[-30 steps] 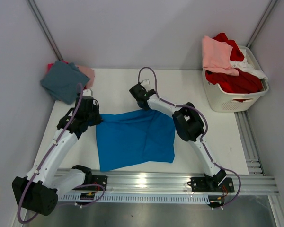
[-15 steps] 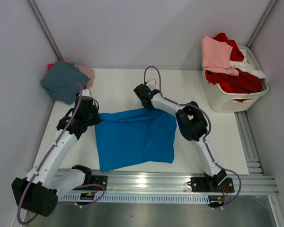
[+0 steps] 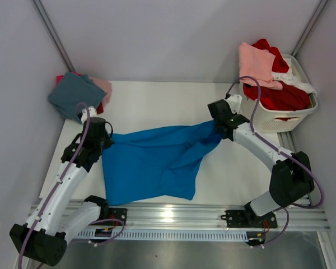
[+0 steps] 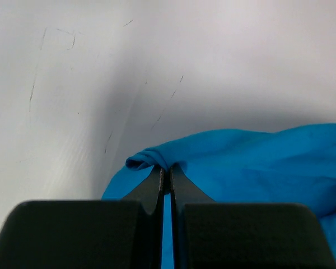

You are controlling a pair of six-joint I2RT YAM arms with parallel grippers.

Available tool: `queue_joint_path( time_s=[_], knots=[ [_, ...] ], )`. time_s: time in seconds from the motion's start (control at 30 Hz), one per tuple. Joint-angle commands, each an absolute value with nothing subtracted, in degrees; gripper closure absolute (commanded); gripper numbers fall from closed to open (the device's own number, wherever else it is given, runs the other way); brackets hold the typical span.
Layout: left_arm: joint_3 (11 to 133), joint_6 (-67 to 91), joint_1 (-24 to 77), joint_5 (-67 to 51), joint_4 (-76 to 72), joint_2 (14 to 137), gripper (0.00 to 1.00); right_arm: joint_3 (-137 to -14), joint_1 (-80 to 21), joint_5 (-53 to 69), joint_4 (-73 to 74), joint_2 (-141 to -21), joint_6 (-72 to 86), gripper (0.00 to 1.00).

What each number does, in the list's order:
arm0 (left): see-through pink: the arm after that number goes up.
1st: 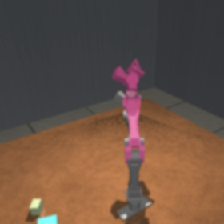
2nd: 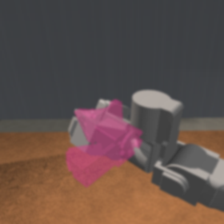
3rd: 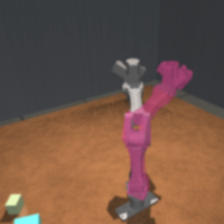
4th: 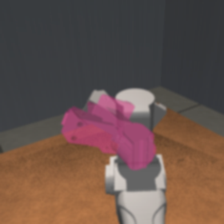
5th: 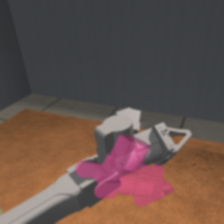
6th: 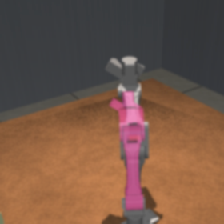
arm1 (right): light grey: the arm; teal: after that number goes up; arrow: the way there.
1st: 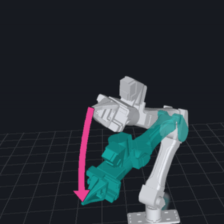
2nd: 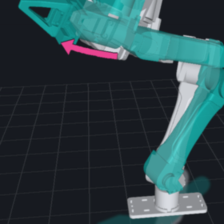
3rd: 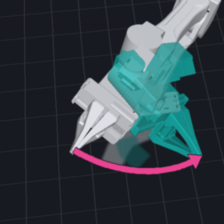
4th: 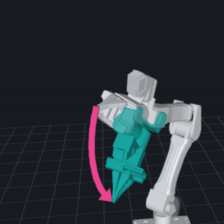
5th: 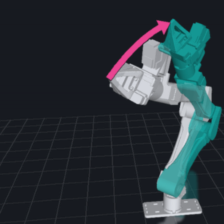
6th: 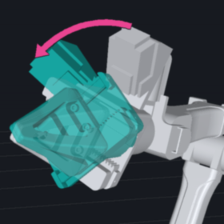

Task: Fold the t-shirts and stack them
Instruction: Flatten out the tshirt

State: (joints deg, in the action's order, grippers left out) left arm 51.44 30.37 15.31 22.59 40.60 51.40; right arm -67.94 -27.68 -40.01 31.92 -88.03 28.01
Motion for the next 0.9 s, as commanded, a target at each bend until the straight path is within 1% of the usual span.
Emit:
queue_joint_path(
  time_s=[0.0, 0.2, 0.33, 0.4, 0.43, 0.47, 0.5, 0.53, 0.6, 0.63, 0.7, 0.73, 0.8, 0.87],
  knots=[
    [51.9, 31.9, 14.7, 24.6, 41.0, 50.7, 0.99, -65.5, -28.9, -39.5, 34.4, -87.8, 32.5, 1.00],
    [51.1, 33.0, 14.7, 22.7, 41.0, 49.7, 0.99, -61.4, -32.0, -41.0, 36.4, -83.7, 33.6, 1.00],
    [51.2, 33.4, 14.7, 22.9, 41.7, 50.3, 0.98, -59.7, -31.8, -42.2, 36.9, -83.5, 33.5, 0.99],
    [51.2, 33.4, 14.6, 22.9, 41.7, 50.4, 0.98, -59.4, -31.3, -43.1, 36.6, -84.9, 33.2, 0.90],
    [51.3, 33.5, 14.7, 22.6, 41.7, 50.4, 0.98, -59.8, -31.3, -43.6, 36.6, -85.6, 33.4, 0.79],
    [51.2, 33.5, 14.7, 22.4, 41.6, 50.4, 0.98, -60.1, -31.2, -43.9, 36.7, -86.3, 33.5, 0.70],
    [51.2, 33.6, 14.7, 22.3, 41.5, 50.3, 0.98, -60.6, -31.3, -44.2, 36.8, -87.5, 33.7, 0.64],
    [51.2, 33.6, 14.7, 22.2, 41.3, 50.3, 0.98, -60.9, -32.2, -44.6, 36.6, -87.7, 33.7, 0.54],
    [51.1, 33.7, 14.7, 22.1, 41.2, 50.2, 0.97, -61.1, -33.8, -45.6, 34.3, -87.5, 33.1, 0.40],
    [51.2, 33.6, 14.7, 22.1, 41.2, 50.1, 0.97, -61.0, -35.8, -46.1, 33.3, -86.8, 32.7, 0.31],
    [51.0, 33.6, 14.7, 21.9, 41.1, 50.1, 0.97, -60.7, -37.3, -45.9, 30.2, -86.0, 31.6, 0.27],
    [50.9, 33.5, 14.7, 21.8, 41.0, 50.0, 0.97, -60.6, -38.5, -44.8, 28.9, -85.4, 31.0, 0.22],
    [50.8, 33.6, 14.7, 21.5, 40.5, 50.0, 0.97, -60.6, -39.1, -41.3, 25.3, -85.6, 28.8, 0.21],
    [50.5, 33.4, 14.7, 21.4, 40.3, 50.1, 0.97, -61.3, -39.6, -40.6, 24.8, -87.3, 28.5, 0.22]
  ],
)
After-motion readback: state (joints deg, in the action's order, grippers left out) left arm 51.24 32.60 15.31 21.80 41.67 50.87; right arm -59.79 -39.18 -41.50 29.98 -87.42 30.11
